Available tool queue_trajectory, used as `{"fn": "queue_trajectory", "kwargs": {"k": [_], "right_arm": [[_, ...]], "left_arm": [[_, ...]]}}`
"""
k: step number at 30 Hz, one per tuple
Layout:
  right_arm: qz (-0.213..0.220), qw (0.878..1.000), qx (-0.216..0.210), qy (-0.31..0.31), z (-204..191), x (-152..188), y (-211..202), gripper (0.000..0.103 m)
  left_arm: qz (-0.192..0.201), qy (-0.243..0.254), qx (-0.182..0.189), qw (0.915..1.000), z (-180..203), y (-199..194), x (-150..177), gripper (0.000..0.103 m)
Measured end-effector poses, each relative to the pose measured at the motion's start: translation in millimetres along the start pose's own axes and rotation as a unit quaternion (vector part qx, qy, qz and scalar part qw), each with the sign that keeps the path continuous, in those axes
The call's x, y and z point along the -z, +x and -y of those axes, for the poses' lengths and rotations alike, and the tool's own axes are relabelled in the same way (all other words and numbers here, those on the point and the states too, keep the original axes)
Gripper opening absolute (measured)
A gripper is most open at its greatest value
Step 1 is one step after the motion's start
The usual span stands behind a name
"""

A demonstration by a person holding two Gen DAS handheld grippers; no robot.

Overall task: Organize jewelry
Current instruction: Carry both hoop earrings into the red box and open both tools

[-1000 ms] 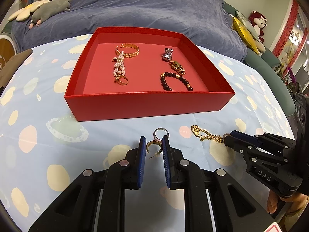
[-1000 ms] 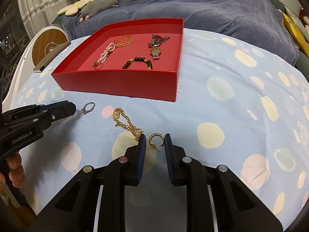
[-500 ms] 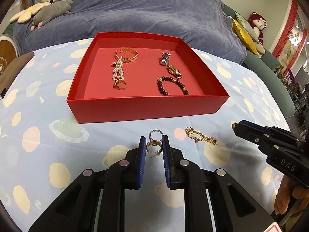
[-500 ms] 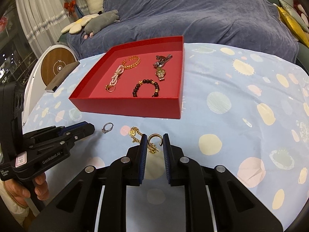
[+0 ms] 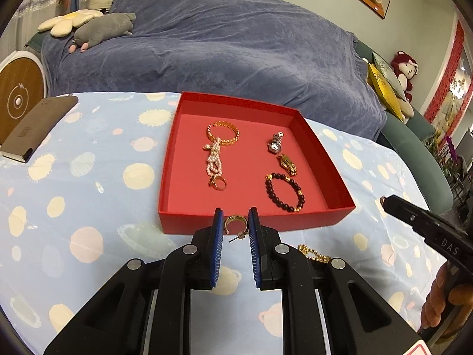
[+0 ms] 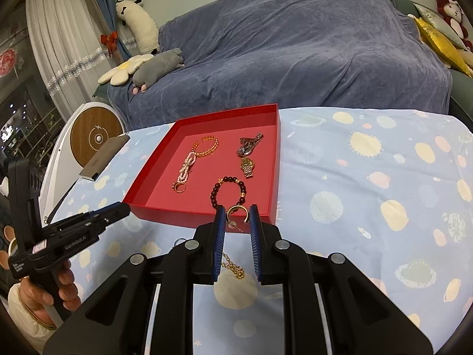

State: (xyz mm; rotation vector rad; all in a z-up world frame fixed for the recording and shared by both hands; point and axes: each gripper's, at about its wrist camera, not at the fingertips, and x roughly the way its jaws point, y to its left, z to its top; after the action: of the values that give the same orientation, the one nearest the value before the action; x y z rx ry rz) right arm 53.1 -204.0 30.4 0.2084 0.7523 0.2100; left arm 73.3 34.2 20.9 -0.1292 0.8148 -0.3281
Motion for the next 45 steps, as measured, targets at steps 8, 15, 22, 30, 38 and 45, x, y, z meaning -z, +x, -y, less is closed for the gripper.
{"fn": "queue_trajectory", "kwargs": {"k": [8,15,22,30,38,45], "right_arm": [[-0.004,1.000,-0.011,-0.015,-11.1,-35.6,21.0,0.016],[-0.041,0.999,-0.015,-0.013,-13.9,-59.6,76.8,0.016],[-0.064,0.998,-0.007,-0.001,-9.6,-63.5,128.8,0.016],[-0.079,0.997,-0.011,0.019,-4.3,-62.9,162.8,0.017],[-0.062,0.998,-0.014,0.030,1.8,-65.9,146.1,0.020],[-0.037,0.999,-0.011,0.006,0.3,-55.8,80.5,0.032]], "left_arm": [[0.023,0.015,-0.009,0.9996,3.6,6.0,-43.5,0.014],[-0.009,0.033,-0.020,0.9992,3.9,52.8,-64.7,0.014],[-0.043,0.011,-0.021,0.9988,-20.6,84.3,-67.3,0.014],[-0.063,0.003,-0.020,0.9978,-32.4,97.2,-65.6,0.018],[-0.037,-0.021,-0.020,0.9989,-42.2,79.2,-74.5,0.044],[-0.005,-0.025,-0.018,0.9995,-36.8,43.9,-73.5,0.044]]}}
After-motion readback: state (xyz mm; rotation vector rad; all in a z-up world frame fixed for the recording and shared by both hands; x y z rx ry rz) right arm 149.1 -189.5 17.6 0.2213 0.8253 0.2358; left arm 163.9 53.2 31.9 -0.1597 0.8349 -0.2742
